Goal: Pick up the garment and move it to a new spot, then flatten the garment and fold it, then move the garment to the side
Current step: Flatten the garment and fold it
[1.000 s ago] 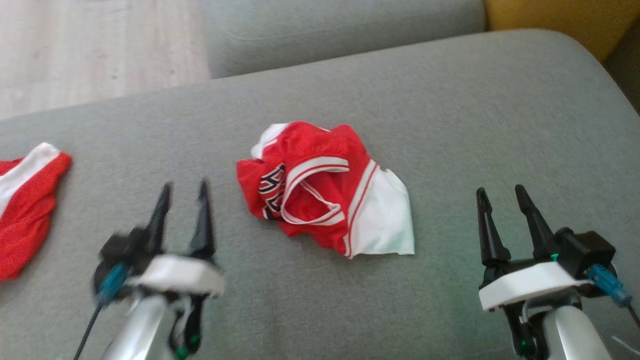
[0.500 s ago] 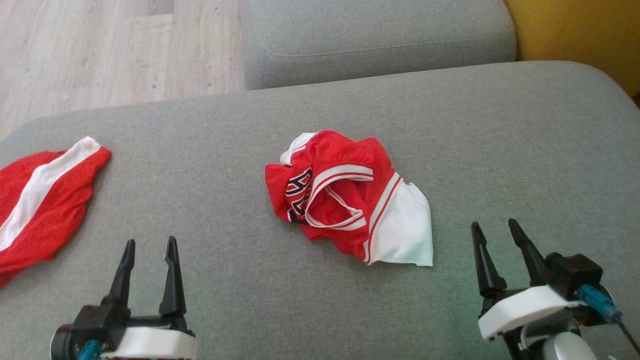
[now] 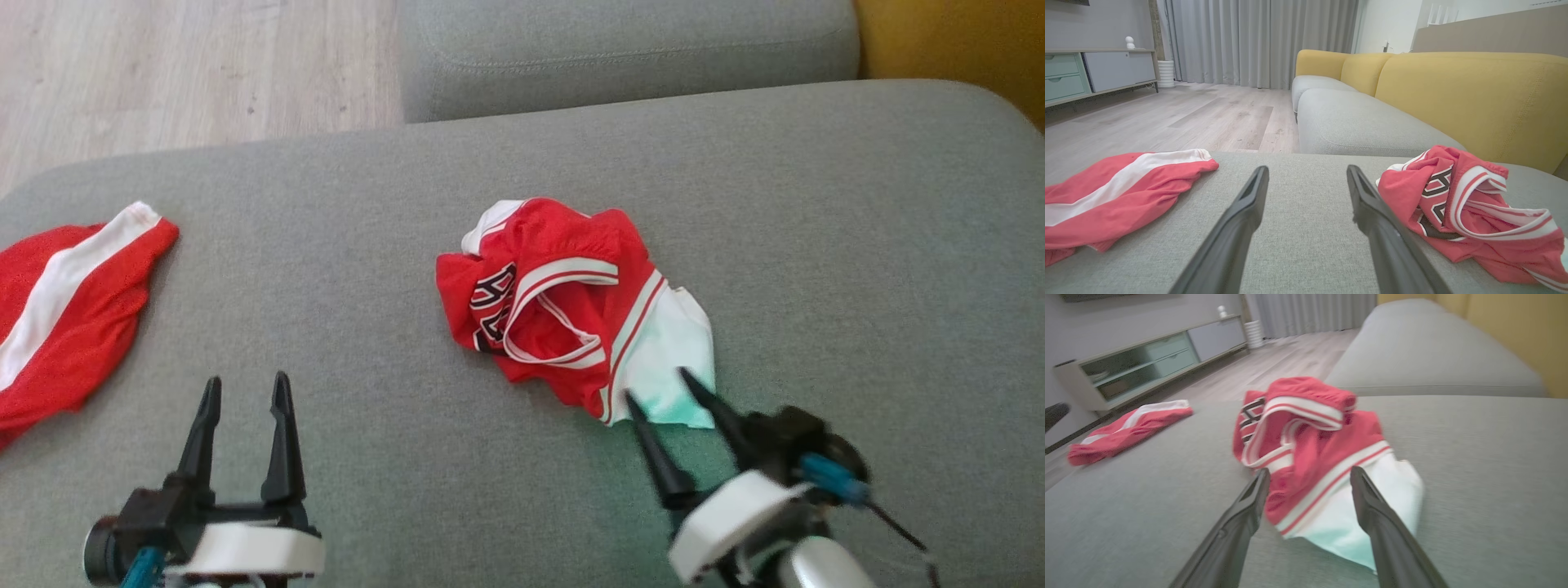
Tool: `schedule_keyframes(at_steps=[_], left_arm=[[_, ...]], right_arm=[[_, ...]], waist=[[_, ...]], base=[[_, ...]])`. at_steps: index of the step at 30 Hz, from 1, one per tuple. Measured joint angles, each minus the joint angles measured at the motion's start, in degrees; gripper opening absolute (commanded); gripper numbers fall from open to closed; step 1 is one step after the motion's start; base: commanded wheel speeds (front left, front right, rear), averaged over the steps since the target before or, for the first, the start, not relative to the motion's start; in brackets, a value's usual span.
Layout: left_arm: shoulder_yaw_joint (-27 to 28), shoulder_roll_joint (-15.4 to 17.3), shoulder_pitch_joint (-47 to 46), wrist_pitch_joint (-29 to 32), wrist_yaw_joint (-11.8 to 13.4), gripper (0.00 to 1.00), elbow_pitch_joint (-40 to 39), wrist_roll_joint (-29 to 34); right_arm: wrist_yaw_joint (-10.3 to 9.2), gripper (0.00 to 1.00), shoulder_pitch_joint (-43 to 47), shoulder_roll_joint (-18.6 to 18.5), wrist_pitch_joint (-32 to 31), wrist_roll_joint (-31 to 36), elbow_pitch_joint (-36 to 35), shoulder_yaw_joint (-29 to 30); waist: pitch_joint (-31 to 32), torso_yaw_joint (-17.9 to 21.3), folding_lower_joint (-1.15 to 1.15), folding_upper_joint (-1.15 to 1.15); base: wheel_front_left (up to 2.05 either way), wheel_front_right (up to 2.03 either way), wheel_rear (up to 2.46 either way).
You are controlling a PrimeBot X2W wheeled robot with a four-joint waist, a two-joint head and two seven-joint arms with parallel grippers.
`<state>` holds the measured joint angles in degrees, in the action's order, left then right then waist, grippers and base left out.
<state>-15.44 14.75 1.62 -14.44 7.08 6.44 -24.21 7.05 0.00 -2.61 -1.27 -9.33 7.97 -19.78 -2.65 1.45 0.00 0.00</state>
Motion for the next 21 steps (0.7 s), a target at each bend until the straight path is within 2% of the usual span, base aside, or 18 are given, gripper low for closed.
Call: schedule_keyframes(at_steps=[5,15,16,17,21], left_arm=[[-0.4,-0.3,-1.8,0.0,0.0,1.00,0.1,0.0],[-2.3,-1.0,-4.5,0.2,-0.6,1.00,0.6,0.0],[-2.5,-1.1,-4.8,0.2,-0.6,1.00,0.7,0.0],[-2.8,-1.2,-5.0,0.2,-1.0,1.00,0.8,0.0],[-3.1,-1.5,-5.1,0.2,-1.1,1.00,1.5,0.0]], right_arm=[[0.00,1.00,-4.0,-0.1,-2.7,-1.7,5.5,-3.8],[0.00,1.00,-11.5,-0.2,-2.9,-7.1,16.3,-6.2],[0.00,0.74,-12.2,-0.2,-2.3,-7.9,17.1,-6.5],[0.00,0.02,-12.9,-0.2,-2.1,-8.7,17.9,-7.1],[0.00,0.00,-14.6,-0.3,-0.9,-12.9,18.7,-8.6]], waist=[[-1.0,-1.1,0.00,0.00],[-2.9,-3.9,0.00,0.00],[-3.1,-4.1,0.00,0.00],[-3.3,-4.4,0.00,0.00],[-3.2,-4.8,0.00,0.00]], base=[[0.00,0.00,0.00],[0.00,0.00,0.00],[0.00,0.00,0.00],[0.00,0.00,0.00],[0.00,0.00,0.00]])
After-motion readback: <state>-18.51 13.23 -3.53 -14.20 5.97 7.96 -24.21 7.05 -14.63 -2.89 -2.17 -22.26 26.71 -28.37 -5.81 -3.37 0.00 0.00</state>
